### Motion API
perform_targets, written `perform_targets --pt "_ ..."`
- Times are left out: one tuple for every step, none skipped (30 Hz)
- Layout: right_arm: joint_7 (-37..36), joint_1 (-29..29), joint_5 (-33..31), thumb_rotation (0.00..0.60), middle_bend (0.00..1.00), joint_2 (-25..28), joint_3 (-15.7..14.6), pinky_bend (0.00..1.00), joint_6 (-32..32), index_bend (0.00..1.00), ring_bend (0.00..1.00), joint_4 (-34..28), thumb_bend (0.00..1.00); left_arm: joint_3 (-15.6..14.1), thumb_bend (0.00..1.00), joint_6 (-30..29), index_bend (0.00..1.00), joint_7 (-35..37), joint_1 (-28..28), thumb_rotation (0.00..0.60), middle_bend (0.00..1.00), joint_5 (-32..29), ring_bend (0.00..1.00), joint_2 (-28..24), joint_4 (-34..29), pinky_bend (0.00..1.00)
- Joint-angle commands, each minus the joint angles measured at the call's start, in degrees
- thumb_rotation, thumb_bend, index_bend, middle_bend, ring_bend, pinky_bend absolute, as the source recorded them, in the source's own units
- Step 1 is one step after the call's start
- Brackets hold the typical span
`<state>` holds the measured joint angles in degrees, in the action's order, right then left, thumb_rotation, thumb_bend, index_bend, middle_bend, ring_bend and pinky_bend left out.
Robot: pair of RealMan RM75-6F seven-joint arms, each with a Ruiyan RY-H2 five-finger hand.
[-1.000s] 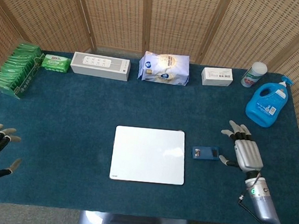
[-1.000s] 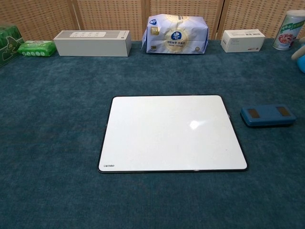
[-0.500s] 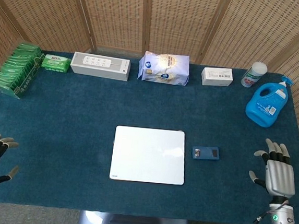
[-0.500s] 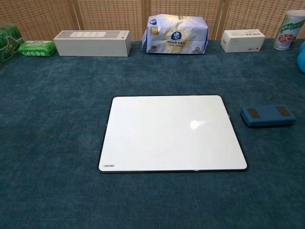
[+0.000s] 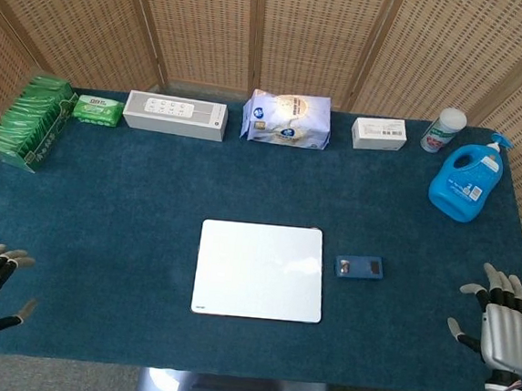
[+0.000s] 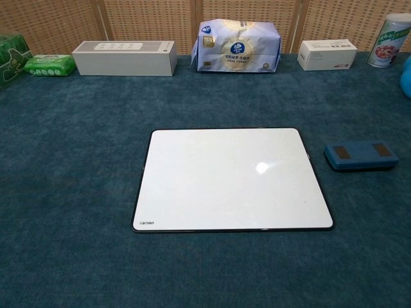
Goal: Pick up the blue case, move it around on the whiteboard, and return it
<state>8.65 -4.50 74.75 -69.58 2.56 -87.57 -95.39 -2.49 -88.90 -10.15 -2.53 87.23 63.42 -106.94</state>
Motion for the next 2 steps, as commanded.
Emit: perform_targets --pt "-0.4 0.4 0.7 0.6 0.1 -0.1 0.1 0.0 -0.1 0.37 0.0 0.1 0.21 -0.1 0.32 0.1 0.3 0.0 0.0 0.6 0.27 0.3 0.15 0.0 0.0 0.0" --pt "-0.4 0.5 1.0 0.6 0.1 -0.1 0.1 0.0 -0.3 0.37 0.0 0.2 0.21 -0.1 0.32 0.1 0.3 0.0 0.0 0.6 0.27 0.4 0.15 0.0 0.0 0.0"
